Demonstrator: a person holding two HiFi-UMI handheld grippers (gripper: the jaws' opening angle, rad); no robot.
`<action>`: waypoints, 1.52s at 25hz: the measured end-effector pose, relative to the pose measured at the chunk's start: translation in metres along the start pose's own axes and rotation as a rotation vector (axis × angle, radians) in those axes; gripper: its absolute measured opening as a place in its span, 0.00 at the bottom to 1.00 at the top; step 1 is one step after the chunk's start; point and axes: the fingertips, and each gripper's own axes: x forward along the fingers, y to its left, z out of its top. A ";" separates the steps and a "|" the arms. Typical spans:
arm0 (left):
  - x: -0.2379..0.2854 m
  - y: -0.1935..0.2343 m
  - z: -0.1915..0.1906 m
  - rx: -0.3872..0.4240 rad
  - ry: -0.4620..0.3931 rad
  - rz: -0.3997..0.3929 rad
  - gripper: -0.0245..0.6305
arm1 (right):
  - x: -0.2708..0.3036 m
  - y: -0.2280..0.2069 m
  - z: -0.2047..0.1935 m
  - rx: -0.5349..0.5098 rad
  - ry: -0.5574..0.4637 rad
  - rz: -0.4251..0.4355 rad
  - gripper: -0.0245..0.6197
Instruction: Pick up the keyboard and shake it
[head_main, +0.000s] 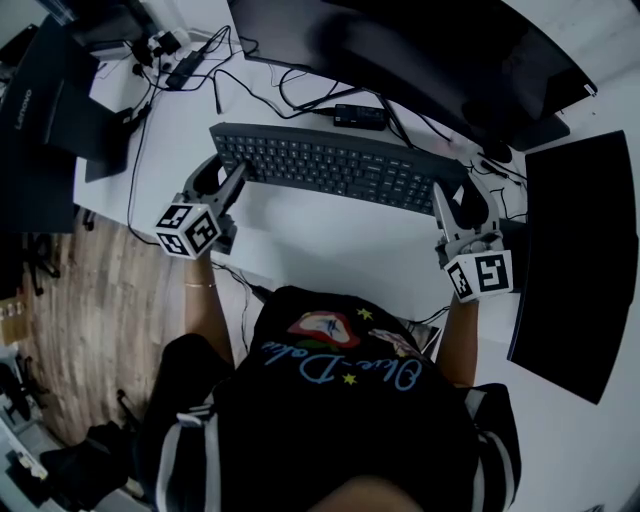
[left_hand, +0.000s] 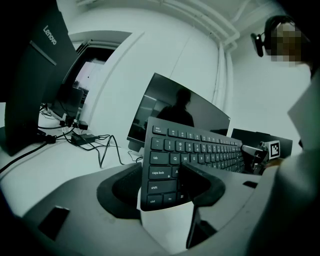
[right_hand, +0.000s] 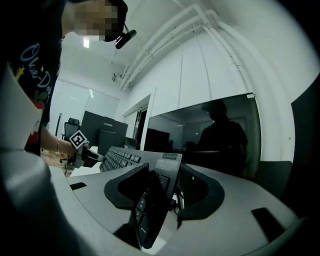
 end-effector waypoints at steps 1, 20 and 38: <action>0.000 -0.001 0.001 0.003 -0.004 0.001 0.39 | -0.001 0.001 0.005 -0.020 -0.017 0.007 0.33; 0.000 -0.002 0.005 -0.060 -0.102 -0.046 0.38 | -0.015 0.033 0.077 -0.212 -0.228 0.123 0.26; 0.006 0.000 -0.009 -0.086 -0.131 -0.086 0.38 | -0.031 0.060 0.100 -0.272 -0.300 0.176 0.21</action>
